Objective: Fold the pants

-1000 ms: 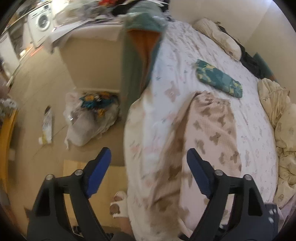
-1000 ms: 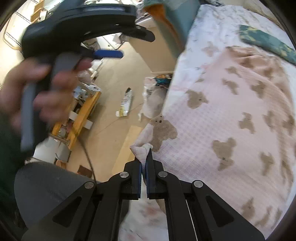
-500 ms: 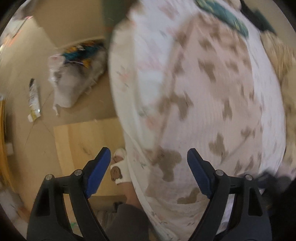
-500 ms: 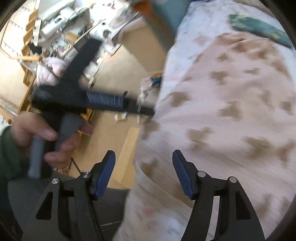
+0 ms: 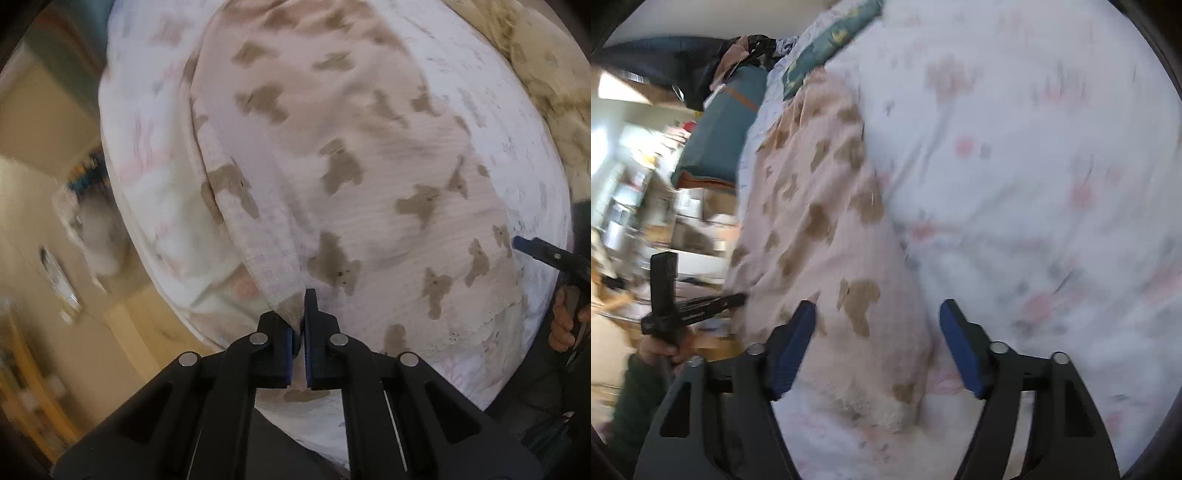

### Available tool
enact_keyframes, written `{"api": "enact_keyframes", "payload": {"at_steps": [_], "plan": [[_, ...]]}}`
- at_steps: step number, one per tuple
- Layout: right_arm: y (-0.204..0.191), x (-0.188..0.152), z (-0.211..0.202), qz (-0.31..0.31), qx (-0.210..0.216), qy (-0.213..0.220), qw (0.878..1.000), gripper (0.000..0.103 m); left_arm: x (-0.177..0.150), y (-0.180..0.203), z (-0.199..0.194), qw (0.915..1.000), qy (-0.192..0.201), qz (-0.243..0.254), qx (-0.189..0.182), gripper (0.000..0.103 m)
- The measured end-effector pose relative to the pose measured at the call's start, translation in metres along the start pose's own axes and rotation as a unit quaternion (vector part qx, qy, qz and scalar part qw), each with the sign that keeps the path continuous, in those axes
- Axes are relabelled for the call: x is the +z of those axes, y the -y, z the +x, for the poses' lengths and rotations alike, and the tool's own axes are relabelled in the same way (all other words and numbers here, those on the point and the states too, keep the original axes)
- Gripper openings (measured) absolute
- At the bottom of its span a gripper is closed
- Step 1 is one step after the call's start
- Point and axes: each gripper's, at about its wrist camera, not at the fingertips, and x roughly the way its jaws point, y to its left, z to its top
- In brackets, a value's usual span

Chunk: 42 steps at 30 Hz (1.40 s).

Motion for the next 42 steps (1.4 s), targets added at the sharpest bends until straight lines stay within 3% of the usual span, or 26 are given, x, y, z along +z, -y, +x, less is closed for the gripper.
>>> {"api": "enact_keyframes", "payload": {"at_steps": [3, 5, 6, 7, 8, 10, 12, 15, 17, 22, 27, 30, 33, 37, 40, 42], "plan": [[0.006, -0.011, 0.021, 0.005, 0.007, -0.037, 0.999, 0.074, -0.005, 0.014, 0.001, 0.998, -0.003, 0.021, 0.06, 0.002], [-0.003, -0.02, 0.029, -0.032, -0.013, -0.049, 0.998, 0.074, -0.006, 0.015, 0.009, 0.9954, -0.023, 0.028, 0.089, 0.002], [-0.01, -0.025, 0.026, -0.051, -0.022, -0.048, 0.997, 0.063, -0.006, 0.017, 0.013, 0.994, -0.029, 0.031, 0.101, 0.002], [-0.019, -0.026, 0.028, -0.075, -0.016, -0.052, 0.996, 0.016, -0.007, 0.018, 0.014, 0.9928, -0.032, 0.034, 0.11, 0.002], [-0.024, -0.025, 0.032, -0.08, -0.001, -0.062, 0.995, 0.002, -0.007, 0.019, 0.011, 0.9922, -0.029, 0.032, 0.116, 0.002], [-0.038, -0.026, 0.029, -0.101, 0.016, -0.06, 0.993, 0.001, -0.005, 0.019, -0.006, 0.9932, -0.011, 0.013, 0.115, 0.002], [-0.055, -0.025, 0.006, -0.127, 0.038, -0.028, 0.991, 0.001, -0.005, 0.029, -0.026, 0.9949, 0.016, -0.003, 0.099, 0.002], [-0.069, -0.018, -0.044, -0.128, 0.079, 0.019, 0.988, 0.001, -0.01, 0.038, -0.078, 0.9936, 0.084, -0.027, 0.07, 0.001], [-0.077, -0.014, -0.08, -0.134, 0.094, 0.048, 0.985, 0.001, -0.013, 0.043, -0.118, 0.9884, 0.137, -0.053, 0.038, 0.001], [-0.107, -0.007, -0.19, -0.173, 0.13, 0.124, 0.968, 0.001, -0.024, 0.056, -0.218, 0.9643, 0.244, -0.096, -0.039, 0.001], [-0.159, 0.005, -0.305, -0.203, 0.157, 0.213, 0.943, 0.001, -0.038, 0.097, -0.321, 0.9253, 0.354, -0.089, -0.103, 0.002], [-0.184, 0.016, -0.349, -0.2, 0.156, 0.246, 0.936, 0.001, -0.033, 0.111, -0.361, 0.9059, 0.396, -0.09, -0.122, 0.002], [-0.205, 0.032, -0.37, -0.205, 0.135, 0.261, 0.934, 0.001, -0.019, 0.111, -0.377, 0.8933, 0.423, -0.094, -0.12, 0.002], [-0.227, 0.067, -0.363, -0.2, 0.098, 0.254, 0.941, 0.001, 0.012, 0.106, -0.373, 0.8927, 0.421, -0.118, -0.11, 0.002], [-0.235, 0.096, -0.352, -0.195, 0.074, 0.244, 0.947, 0.001, 0.035, 0.102, -0.369, 0.8878, 0.435, -0.126, -0.084, 0.002], [-0.244, 0.113, -0.344, -0.202, 0.065, 0.25, 0.945, 0.001, 0.041, 0.101, -0.372, 0.8795, 0.453, -0.125, -0.076, 0.002]]}}
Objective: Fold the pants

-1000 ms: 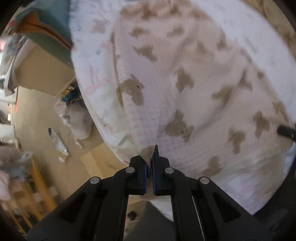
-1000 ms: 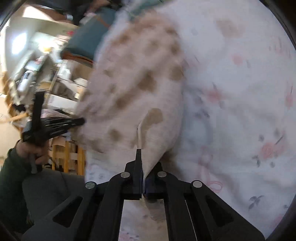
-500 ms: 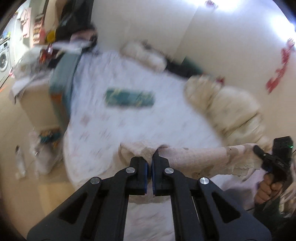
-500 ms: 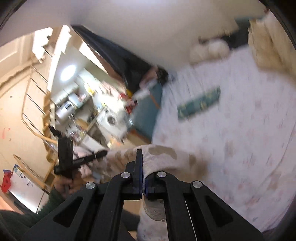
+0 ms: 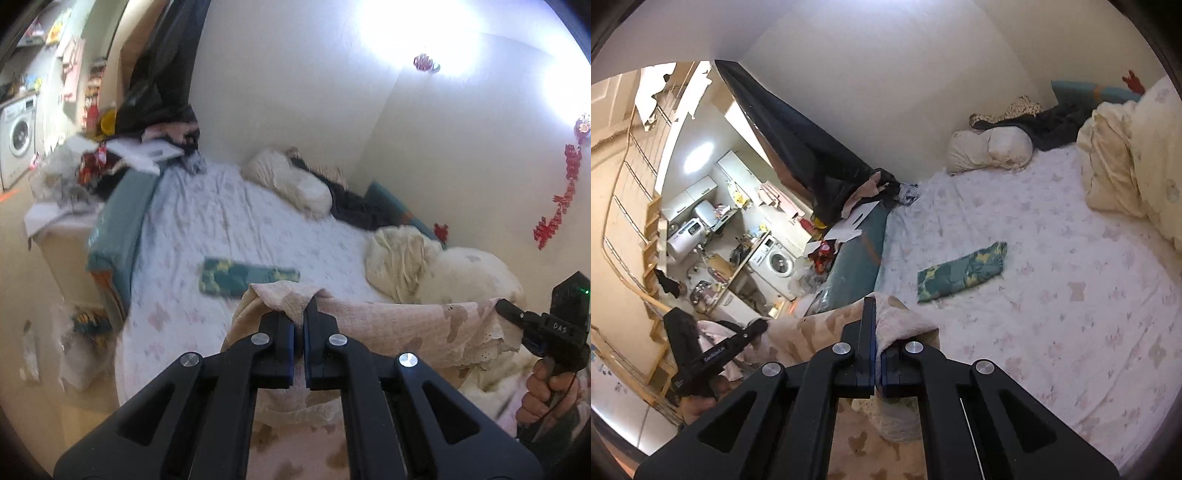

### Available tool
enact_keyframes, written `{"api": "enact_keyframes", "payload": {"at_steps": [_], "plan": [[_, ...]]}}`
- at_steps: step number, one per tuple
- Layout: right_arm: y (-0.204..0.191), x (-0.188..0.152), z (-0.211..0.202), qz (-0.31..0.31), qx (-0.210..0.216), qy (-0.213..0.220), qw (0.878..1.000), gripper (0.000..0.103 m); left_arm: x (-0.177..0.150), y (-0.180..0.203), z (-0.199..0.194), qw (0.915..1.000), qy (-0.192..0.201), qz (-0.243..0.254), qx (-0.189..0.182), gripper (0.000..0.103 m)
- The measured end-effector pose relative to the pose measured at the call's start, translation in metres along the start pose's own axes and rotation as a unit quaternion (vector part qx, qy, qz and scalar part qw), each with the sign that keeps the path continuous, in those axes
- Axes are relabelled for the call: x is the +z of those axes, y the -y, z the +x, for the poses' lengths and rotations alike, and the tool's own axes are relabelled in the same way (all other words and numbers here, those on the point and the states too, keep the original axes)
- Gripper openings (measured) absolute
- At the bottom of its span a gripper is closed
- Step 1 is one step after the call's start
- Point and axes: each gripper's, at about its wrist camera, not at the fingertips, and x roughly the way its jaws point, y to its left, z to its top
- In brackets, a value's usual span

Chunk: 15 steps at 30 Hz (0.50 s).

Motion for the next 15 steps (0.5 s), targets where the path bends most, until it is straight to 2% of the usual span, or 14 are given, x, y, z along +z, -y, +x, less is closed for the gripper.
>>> {"api": "enact_keyframes", "payload": {"at_steps": [2, 4, 6, 8, 11, 13, 15], "plan": [[-0.002, 0.011, -0.001, -0.027, -0.003, 0.018, 0.999, 0.001, 0.004, -0.002, -0.003, 0.9996, 0.024, -0.003, -0.01, 0.002], [0.0, 0.015, 0.0, -0.028, 0.01, 0.031, 0.999, 0.001, 0.005, -0.003, -0.009, 0.9986, 0.047, 0.003, -0.023, 0.002], [0.0, 0.014, -0.004, -0.034, 0.011, 0.037, 0.999, 0.001, -0.003, -0.005, -0.01, 0.9987, 0.042, 0.011, -0.028, 0.002], [0.003, 0.003, -0.003, -0.051, -0.003, 0.027, 0.998, 0.001, -0.021, -0.01, -0.002, 0.9995, 0.011, 0.018, -0.025, 0.002], [0.025, -0.03, 0.011, -0.036, -0.026, -0.023, 0.999, 0.001, -0.071, -0.025, 0.029, 0.9967, -0.081, 0.009, -0.007, 0.002], [0.046, -0.058, 0.024, -0.023, -0.043, -0.06, 0.997, 0.001, -0.121, -0.039, 0.056, 0.9878, -0.155, 0.0, 0.007, 0.002], [0.078, -0.108, 0.045, -0.018, -0.081, -0.109, 0.991, 0.001, -0.172, -0.047, 0.078, 0.9785, -0.204, 0.008, 0.029, 0.002]]}}
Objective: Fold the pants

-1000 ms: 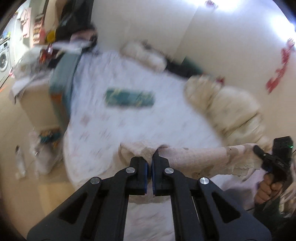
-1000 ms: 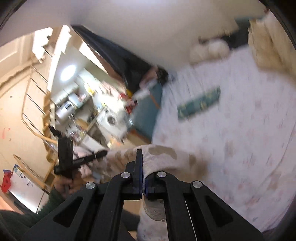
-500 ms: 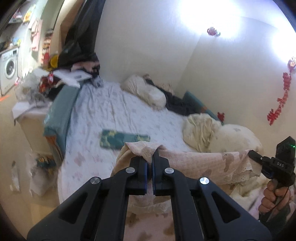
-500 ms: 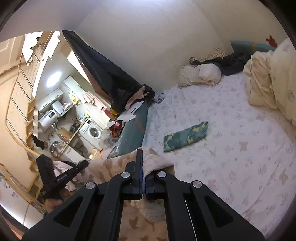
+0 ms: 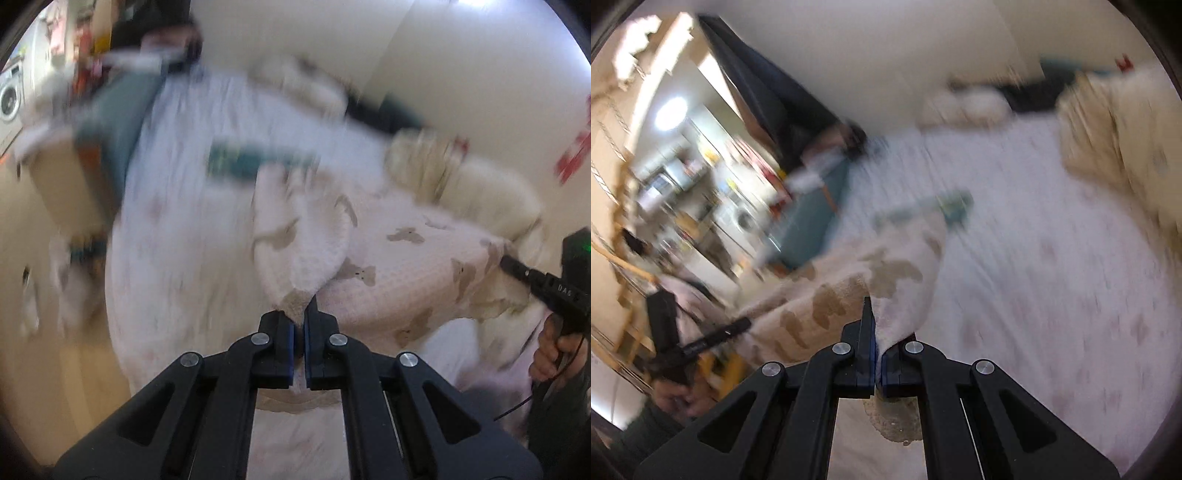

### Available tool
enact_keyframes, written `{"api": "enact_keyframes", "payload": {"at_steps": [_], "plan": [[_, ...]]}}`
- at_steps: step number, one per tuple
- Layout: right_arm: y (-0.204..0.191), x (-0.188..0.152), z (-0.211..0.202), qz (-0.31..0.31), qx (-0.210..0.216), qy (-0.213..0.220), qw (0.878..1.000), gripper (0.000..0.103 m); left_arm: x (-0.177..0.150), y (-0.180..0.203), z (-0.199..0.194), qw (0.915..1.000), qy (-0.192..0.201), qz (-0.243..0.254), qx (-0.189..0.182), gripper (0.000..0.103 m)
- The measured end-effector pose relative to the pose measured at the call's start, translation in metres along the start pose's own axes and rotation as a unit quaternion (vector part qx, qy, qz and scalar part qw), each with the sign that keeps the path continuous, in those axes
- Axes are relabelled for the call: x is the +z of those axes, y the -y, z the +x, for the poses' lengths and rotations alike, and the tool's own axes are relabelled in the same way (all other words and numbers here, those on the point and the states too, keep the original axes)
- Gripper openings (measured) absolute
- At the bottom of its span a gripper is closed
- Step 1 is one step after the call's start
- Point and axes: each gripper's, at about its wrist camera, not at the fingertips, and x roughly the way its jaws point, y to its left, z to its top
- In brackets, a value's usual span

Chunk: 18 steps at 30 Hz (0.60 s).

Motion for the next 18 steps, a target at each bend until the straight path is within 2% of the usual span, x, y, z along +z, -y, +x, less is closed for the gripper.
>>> {"api": "enact_keyframes", "payload": {"at_steps": [1, 2, 4, 7, 8, 10, 12, 13, 15, 18], "plan": [[0.011, -0.021, 0.018, 0.005, -0.016, -0.027, 0.999, 0.001, -0.018, -0.001, 0.02, 0.9995, -0.027, 0.006, 0.017, 0.002], [0.028, -0.05, 0.042, 0.025, -0.028, -0.064, 0.997, 0.001, -0.041, -0.005, 0.047, 0.9967, -0.074, 0.007, 0.033, 0.002], [0.06, -0.099, 0.08, 0.08, -0.033, -0.122, 0.989, 0.001, -0.083, -0.021, 0.093, 0.9869, -0.151, -0.014, 0.054, 0.002], [0.088, -0.145, 0.114, 0.127, -0.053, -0.179, 0.974, 0.001, -0.113, -0.043, 0.124, 0.9768, -0.198, -0.052, 0.064, 0.002], [0.09, -0.159, 0.122, 0.118, -0.072, -0.197, 0.971, 0.001, -0.12, -0.047, 0.13, 0.974, -0.21, -0.052, 0.068, 0.002], [0.089, -0.166, 0.129, 0.098, -0.093, -0.218, 0.966, 0.001, -0.125, -0.048, 0.132, 0.9726, -0.218, -0.039, 0.073, 0.002], [0.086, -0.163, 0.129, 0.088, -0.096, -0.237, 0.963, 0.002, -0.122, -0.046, 0.125, 0.9746, -0.211, -0.037, 0.066, 0.002], [0.084, -0.164, 0.127, 0.093, -0.093, -0.248, 0.96, 0.002, -0.119, -0.047, 0.121, 0.9754, -0.208, -0.039, 0.062, 0.002], [0.077, -0.162, 0.118, 0.09, -0.081, -0.258, 0.958, 0.002, -0.116, -0.054, 0.104, 0.9795, -0.189, -0.062, 0.03, 0.002], [0.073, -0.162, 0.104, 0.084, -0.066, -0.255, 0.961, 0.004, -0.113, -0.063, 0.101, 0.9787, -0.191, -0.064, 0.039, 0.002]]}}
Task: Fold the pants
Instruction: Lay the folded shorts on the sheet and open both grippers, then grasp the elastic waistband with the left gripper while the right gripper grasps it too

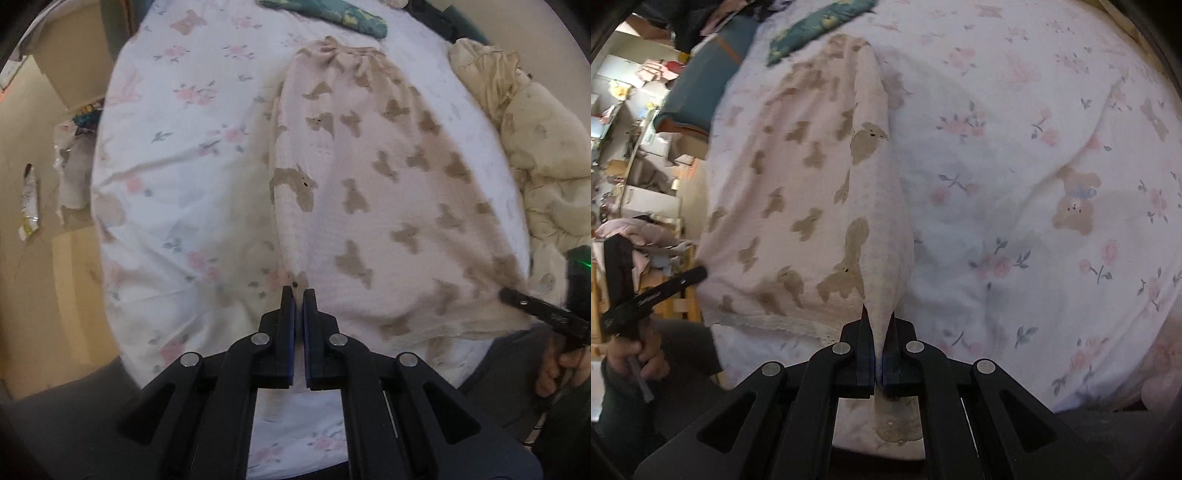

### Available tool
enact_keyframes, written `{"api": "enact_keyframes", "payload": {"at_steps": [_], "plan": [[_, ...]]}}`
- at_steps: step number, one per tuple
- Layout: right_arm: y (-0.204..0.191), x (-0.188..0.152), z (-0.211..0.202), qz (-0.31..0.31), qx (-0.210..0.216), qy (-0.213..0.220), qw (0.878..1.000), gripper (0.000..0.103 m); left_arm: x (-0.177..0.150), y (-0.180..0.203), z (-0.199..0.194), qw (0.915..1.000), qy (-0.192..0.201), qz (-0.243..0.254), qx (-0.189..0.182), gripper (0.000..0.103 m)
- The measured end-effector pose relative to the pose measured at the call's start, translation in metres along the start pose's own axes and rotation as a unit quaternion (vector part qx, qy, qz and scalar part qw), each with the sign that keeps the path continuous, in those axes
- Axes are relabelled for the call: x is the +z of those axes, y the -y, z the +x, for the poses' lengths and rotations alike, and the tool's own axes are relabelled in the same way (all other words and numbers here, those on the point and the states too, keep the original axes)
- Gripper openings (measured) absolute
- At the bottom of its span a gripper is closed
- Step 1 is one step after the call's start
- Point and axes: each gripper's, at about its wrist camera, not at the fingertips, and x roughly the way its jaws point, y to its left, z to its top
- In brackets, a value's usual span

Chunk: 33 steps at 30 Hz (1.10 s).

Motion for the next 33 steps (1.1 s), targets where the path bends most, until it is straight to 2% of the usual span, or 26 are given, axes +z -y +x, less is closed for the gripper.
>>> {"api": "enact_keyframes", "payload": {"at_steps": [3, 4, 6, 7, 8, 10, 11, 12, 13, 14, 16, 17, 18, 20, 22, 24, 25, 27, 29, 31, 33], "plan": [[0.01, -0.004, 0.016, 0.004, -0.047, -0.049, 0.998, 0.012, -0.005, -0.008, 0.027, 0.9979, -0.053, -0.002, 0.038, 0.002], [0.014, -0.006, 0.03, 0.008, -0.093, -0.079, 0.993, 0.014, -0.007, -0.009, 0.032, 0.9964, -0.06, 0.005, 0.059, 0.002], [0.01, -0.01, 0.042, -0.013, -0.154, -0.097, 0.983, 0.015, -0.007, -0.008, 0.032, 0.9941, -0.053, 0.014, 0.094, 0.004], [0.006, -0.012, 0.046, -0.03, -0.169, -0.103, 0.98, 0.015, -0.008, -0.008, 0.029, 0.992, -0.046, 0.02, 0.116, 0.009], [0.003, -0.012, 0.046, -0.038, -0.175, -0.101, 0.979, 0.015, -0.009, -0.007, 0.025, 0.9899, -0.035, 0.026, 0.135, 0.021], [-0.004, -0.009, 0.037, -0.049, -0.198, -0.072, 0.976, 0.022, -0.011, -0.004, 0.012, 0.9848, 0.015, 0.03, 0.17, 0.034], [-0.007, -0.005, 0.029, -0.051, -0.202, -0.045, 0.977, 0.022, -0.011, -0.001, 0.003, 0.9861, 0.045, 0.029, 0.157, 0.036], [-0.011, -0.003, 0.024, -0.054, -0.203, -0.025, 0.977, 0.022, -0.011, 0.006, -0.002, 0.989, 0.064, 0.035, 0.129, 0.036], [-0.016, 0.001, 0.018, -0.057, -0.21, -0.001, 0.976, 0.024, -0.011, 0.013, -0.002, 0.9905, 0.07, 0.045, 0.11, 0.036], [-0.022, 0.005, 0.013, -0.062, -0.208, 0.03, 0.976, 0.024, -0.014, 0.025, 0.001, 0.9908, 0.072, 0.068, 0.093, 0.036], [-0.032, 0.009, 0.012, -0.076, -0.215, 0.056, 0.972, 0.024, -0.017, 0.038, 0.012, 0.9889, 0.064, 0.101, 0.089, 0.036], [-0.039, 0.011, 0.014, -0.087, -0.205, 0.065, 0.973, 0.025, -0.017, 0.044, 0.023, 0.9888, 0.053, 0.109, 0.087, 0.036], [-0.043, 0.013, 0.02, -0.09, -0.181, 0.056, 0.978, 0.024, -0.014, 0.049, 0.033, 0.9893, 0.037, 0.111, 0.088, 0.036], [-0.041, 0.016, 0.045, -0.07, -0.12, 0.003, 0.99, 0.022, -0.014, 0.051, 0.06, 0.9881, -0.013, 0.112, 0.104, 0.036], [-0.031, 0.013, 0.077, -0.052, -0.106, -0.059, 0.991, 0.022, -0.02, 0.045, 0.084, 0.9834, -0.067, 0.113, 0.125, 0.036], [-0.019, 0.006, 0.099, -0.04, -0.112, -0.102, 0.988, 0.022, -0.026, 0.041, 0.092, 0.9803, -0.09, 0.115, 0.133, 0.037], [-0.011, 0.0, 0.108, -0.033, -0.119, -0.119, 0.985, 0.022, -0.029, 0.041, 0.091, 0.9789, -0.089, 0.123, 0.137, 0.038], [-0.012, -0.005, 0.104, -0.045, -0.123, -0.12, 0.984, 0.022, -0.033, 0.04, 0.088, 0.976, -0.096, 0.133, 0.143, 0.038], [-0.016, -0.007, 0.098, -0.052, -0.132, -0.129, 0.982, 0.022, -0.037, 0.034, 0.082, 0.9774, -0.098, 0.121, 0.142, 0.038], [-0.02, -0.008, 0.089, -0.061, -0.133, -0.118, 0.982, 0.025, -0.037, 0.031, 0.071, 0.9812, -0.085, 0.108, 0.135, 0.037], [-0.023, 0.0, 0.071, -0.049, -0.092, -0.085, 0.991, 0.025, -0.03, 0.029, 0.055, 0.9867, -0.057, 0.09, 0.122, 0.037]]}}
